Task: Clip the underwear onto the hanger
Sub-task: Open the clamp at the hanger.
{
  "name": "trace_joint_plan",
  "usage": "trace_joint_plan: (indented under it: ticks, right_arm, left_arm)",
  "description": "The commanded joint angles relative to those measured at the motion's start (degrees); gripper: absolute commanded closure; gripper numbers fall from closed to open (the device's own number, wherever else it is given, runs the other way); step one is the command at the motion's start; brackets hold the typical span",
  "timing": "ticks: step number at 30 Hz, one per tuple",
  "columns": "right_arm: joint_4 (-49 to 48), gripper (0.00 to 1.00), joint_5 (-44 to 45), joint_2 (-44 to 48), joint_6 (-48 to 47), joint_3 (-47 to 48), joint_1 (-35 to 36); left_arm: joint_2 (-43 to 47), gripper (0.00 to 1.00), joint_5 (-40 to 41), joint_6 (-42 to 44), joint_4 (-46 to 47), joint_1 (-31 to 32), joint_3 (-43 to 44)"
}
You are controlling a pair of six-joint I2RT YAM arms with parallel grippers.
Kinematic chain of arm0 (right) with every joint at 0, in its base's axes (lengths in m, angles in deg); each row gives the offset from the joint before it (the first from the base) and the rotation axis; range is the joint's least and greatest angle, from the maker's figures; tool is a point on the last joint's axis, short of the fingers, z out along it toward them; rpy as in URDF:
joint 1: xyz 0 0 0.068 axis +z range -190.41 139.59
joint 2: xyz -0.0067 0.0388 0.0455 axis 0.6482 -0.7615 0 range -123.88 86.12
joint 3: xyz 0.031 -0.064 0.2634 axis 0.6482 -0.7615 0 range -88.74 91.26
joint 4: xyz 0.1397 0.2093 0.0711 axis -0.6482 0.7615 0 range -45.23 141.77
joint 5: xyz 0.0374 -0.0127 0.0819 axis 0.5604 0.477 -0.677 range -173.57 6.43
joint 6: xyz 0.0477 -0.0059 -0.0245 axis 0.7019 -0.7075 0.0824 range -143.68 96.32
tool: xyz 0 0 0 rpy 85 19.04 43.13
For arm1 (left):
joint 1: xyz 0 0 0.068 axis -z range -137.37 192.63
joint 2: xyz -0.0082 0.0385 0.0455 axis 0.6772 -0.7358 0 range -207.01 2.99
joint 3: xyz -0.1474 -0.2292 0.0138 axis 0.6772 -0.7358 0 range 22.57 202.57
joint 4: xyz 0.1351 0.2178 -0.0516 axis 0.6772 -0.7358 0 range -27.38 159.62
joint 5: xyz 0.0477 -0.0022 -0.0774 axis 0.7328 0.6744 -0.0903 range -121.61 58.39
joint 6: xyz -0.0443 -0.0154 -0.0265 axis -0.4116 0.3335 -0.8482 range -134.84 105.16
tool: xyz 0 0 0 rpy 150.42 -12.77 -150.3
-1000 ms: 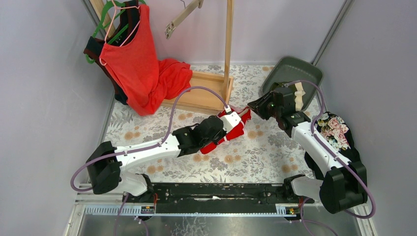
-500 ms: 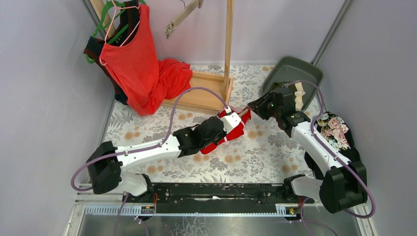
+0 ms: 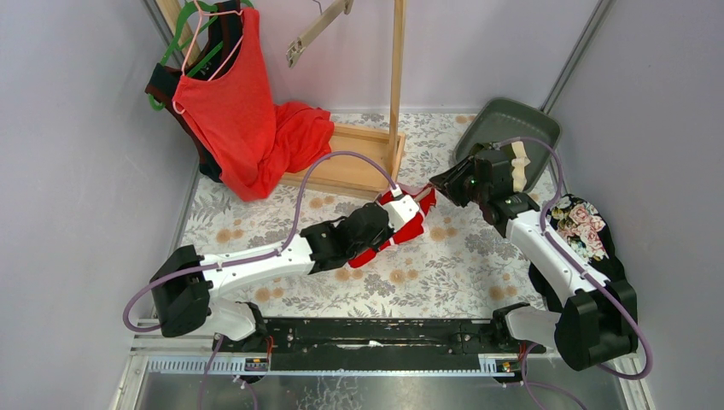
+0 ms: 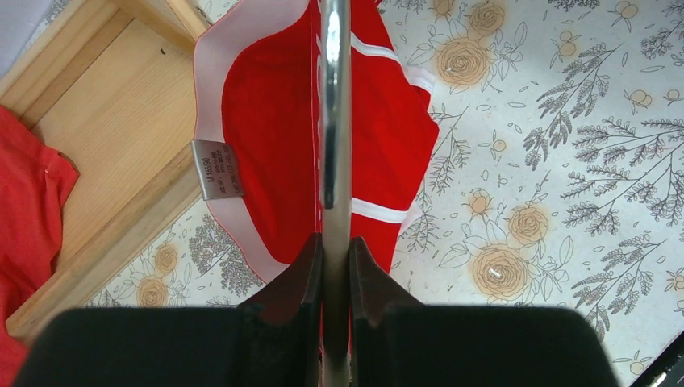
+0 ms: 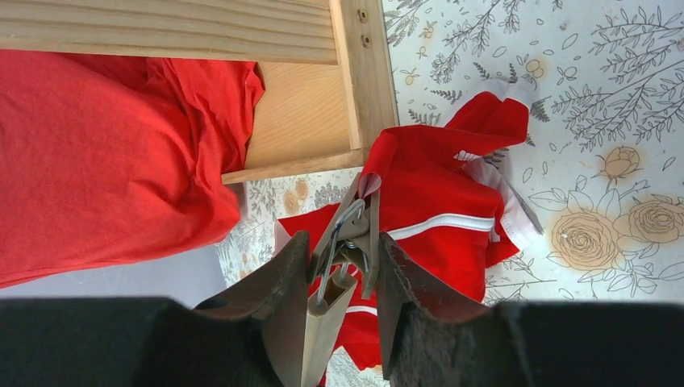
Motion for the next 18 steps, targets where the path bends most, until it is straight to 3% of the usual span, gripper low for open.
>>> trace_joint_plan:
  ticks: [1, 4, 7, 11, 15, 18]
  right_arm:
    - [-1.14, 0.86, -0.69, -0.1, -2.7, 3.75, 0.84]
    - [-0.76, 0.85, -0.59, -0.34, -2.8, 3.97, 0.84]
    - [-0.59, 0.67, -0.77, -0.66, -3.0, 4.2, 0.84]
    - [-0.9, 0.65, -0.76, -0.79, -2.97, 3.95, 0.85]
    - [-0.67, 0.48, -0.81, -1.01, -3.04, 4.16, 0.84]
    - [-0.64, 0.42, -0.77, -1.04, -3.04, 4.21, 0.84]
  left_arm:
    - [0.19, 1.0, 2.34, 0.89, 4.34, 0.71, 1.14]
    - [0.0, 1.0, 2.64, 1.0, 4.33, 0.97, 1.23]
    - [-0.09, 1.0, 2.8, 1.09, 4.34, 1.06, 1.26]
    - [-0.16, 1.0, 2.94, 1.17, 4.31, 1.23, 1.38]
    - [-0.27, 1.0, 3.13, 1.22, 4.26, 1.27, 1.32]
    - [-0.23, 1.0, 3.37, 1.37, 4.34, 1.39, 1.21]
